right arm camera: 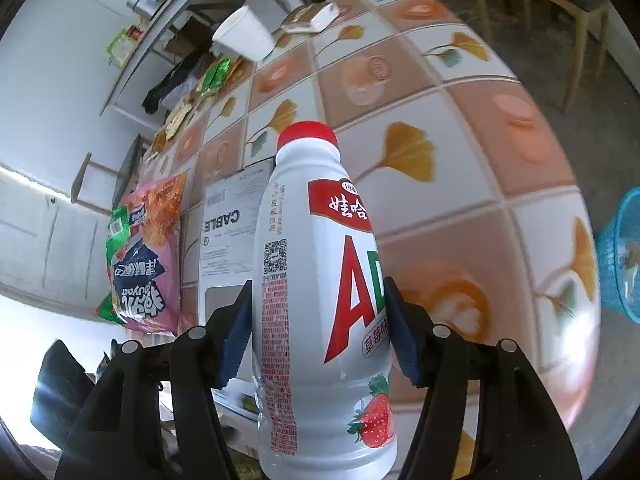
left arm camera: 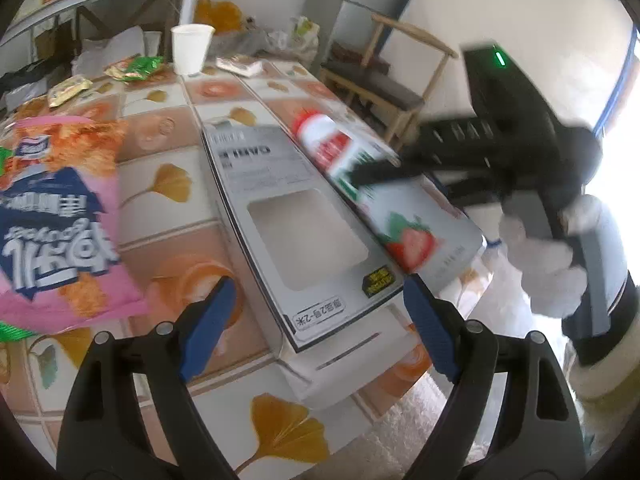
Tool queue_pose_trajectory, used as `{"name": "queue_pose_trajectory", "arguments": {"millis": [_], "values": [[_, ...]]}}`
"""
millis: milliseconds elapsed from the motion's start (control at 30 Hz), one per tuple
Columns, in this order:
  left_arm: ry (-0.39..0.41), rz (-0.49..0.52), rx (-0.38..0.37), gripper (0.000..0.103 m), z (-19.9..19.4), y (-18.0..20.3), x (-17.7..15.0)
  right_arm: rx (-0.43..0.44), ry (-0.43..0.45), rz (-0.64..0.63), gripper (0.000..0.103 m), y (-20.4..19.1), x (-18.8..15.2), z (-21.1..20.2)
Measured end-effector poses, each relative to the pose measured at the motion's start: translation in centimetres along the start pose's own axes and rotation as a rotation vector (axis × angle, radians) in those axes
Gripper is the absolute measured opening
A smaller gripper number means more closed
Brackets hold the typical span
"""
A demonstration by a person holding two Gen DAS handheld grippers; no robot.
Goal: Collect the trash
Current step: 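Grasp the white AD bottle with the right tool while the left tool grasps the grey CABLE box, then lift the white bottle with the right tool while the left tool lifts the CABLE box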
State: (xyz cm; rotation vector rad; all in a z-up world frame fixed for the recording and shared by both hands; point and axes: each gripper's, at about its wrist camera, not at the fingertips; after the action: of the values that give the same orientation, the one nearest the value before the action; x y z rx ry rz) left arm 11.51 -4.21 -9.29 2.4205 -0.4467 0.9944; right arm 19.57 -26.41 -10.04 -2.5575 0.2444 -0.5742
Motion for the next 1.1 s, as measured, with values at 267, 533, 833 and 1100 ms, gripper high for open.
{"name": "queue_pose_trajectory", "arguments": {"millis": [267, 533, 833, 1100], "values": [[-0.005, -0.122, 0.063, 0.082, 0.2, -1.7, 2.2, -0.118, 0.094, -0.041, 0.060, 1.3, -1.5, -3.2], [-0.072, -0.113, 0.154, 0.083, 3.8, -0.7, 4.9, -0.105, 0.152, -0.013, 0.061, 3.1, -2.4, -4.0], [-0.104, -0.045, 0.296, 0.083, 7.1, 1.0, 6.4, -0.040, 0.183, 0.030, 0.061, 4.3, -3.0, -4.2], [-0.095, -0.021, 0.412, 0.083, 8.0, 0.8, 6.5, -0.032, 0.184, 0.038, 0.061, 4.7, -3.1, -4.4]]}}
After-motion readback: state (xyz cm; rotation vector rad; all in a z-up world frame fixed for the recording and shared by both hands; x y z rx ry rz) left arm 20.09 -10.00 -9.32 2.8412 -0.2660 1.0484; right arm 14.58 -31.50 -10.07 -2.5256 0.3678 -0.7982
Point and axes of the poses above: each gripper's, at about its wrist camera, not at the fingertips, and z roughly the way its jaws point, y to its right, x to its top, and after that the axes turned 6 degrees about y, right-handed
